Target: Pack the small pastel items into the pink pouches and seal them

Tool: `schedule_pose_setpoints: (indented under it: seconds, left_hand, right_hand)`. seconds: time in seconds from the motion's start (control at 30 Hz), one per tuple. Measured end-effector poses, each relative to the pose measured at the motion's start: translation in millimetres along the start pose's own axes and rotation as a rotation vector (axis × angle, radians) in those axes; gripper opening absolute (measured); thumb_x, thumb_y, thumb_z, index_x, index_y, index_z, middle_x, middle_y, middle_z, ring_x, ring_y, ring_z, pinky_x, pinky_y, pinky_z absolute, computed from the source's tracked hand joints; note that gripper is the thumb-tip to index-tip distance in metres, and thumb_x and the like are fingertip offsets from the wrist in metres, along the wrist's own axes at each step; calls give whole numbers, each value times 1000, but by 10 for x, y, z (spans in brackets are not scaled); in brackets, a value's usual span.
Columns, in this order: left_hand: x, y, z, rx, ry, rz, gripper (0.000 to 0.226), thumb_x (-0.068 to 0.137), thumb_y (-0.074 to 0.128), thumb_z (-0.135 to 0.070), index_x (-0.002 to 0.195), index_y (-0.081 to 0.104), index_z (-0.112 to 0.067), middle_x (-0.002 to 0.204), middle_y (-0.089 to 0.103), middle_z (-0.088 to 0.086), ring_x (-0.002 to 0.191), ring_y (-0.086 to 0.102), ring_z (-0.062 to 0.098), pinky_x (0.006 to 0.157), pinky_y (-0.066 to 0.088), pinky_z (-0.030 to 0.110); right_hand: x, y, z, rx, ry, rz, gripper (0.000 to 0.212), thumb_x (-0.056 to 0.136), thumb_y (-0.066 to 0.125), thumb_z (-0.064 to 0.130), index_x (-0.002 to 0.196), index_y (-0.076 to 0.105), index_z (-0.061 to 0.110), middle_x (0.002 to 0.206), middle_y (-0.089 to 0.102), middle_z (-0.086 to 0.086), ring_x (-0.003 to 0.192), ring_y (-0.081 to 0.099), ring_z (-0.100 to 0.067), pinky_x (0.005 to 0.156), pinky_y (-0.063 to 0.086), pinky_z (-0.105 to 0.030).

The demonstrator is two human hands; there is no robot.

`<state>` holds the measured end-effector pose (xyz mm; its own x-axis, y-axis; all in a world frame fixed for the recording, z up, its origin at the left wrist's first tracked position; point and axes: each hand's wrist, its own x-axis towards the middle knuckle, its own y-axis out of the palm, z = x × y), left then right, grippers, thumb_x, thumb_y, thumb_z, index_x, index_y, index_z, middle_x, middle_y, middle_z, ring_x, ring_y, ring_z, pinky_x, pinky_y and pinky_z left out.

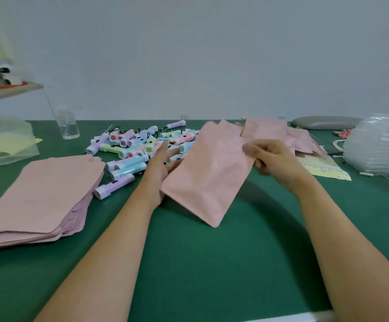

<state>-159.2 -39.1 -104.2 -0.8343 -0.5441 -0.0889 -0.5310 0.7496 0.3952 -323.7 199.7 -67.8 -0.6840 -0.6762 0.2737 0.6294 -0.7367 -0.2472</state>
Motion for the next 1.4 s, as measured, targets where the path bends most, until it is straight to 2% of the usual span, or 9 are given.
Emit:
schedule_pose_setpoints:
  seconds: [0.23,0.4,0.77,0.97,1.03,1.1,1.17,1.23,1.4]
  left_hand:
    - [-26,-90,36,-181,45,90,50,109,48,-49,137,59,-9,124,76,16,115,74,32,93,63,39]
    - [-60,-19,26,-103,79,58,35,106,57,-29,134,62,-8,118,78,15,107,77,30,80,65,31]
    - [-99,66,40,83,136,-11,27,104,63,-28,126,69,-14,109,81,9,92,80,27,75,65,28]
    - [-193,128,-39,318,355,-232,11,102,65,-23,108,73,-25,89,80,2,63,73,15,57,56,23]
    - [-235,96,-157,529,545,-406,18,98,66,-22,115,70,-25,99,79,-2,76,74,4,65,52,17]
    - [-241,-28,-309,955,607,-650,46,95,67,-32,138,57,-21,136,66,5,128,61,15,105,44,32]
    - [-274,-196,-476,1382,328,-845,82,92,65,-51,159,33,-16,166,28,25,159,12,43,120,5,73]
    - [-318,-354,-602,1522,24,-877,100,92,60,-55,167,12,-10,169,-2,36,157,-15,51,115,-10,80]
    - [-399,-783,-724,1396,-291,-771,92,104,55,-33,165,-8,-5,169,-1,35,158,-2,49,122,-3,75]
  right_hand:
    - [233,-331,-41,355,25,-791,15,102,50,17,88,54,12,68,69,-5,40,37,-13,40,27,-22]
    - [318,-496,-388,279,318,-665,20,104,46,2,86,53,9,96,67,-13,46,43,-11,36,26,-20]
    - [337,-384,-477,-79,344,-653,38,96,71,38,74,73,7,60,67,0,34,46,-5,37,40,-18]
    - [240,-197,-425,-251,296,-559,55,102,53,52,73,75,11,57,68,1,54,57,-19,60,45,-31]
    - [212,-50,-358,-327,239,-512,51,103,48,47,73,75,16,55,67,3,61,61,-17,61,42,-30]
    - [192,144,-284,-369,179,-446,48,105,46,40,73,74,17,50,63,4,56,57,-14,58,40,-29]
    - [166,357,-210,-390,137,-351,50,106,45,36,71,73,16,41,54,8,44,49,-10,55,38,-29]
    - [143,563,-138,-430,104,-262,52,107,45,37,69,73,15,37,49,11,39,44,-8,54,39,-30]
    - [80,935,-64,-546,83,-133,52,108,40,40,72,72,18,56,61,4,63,63,-22,73,55,-37]
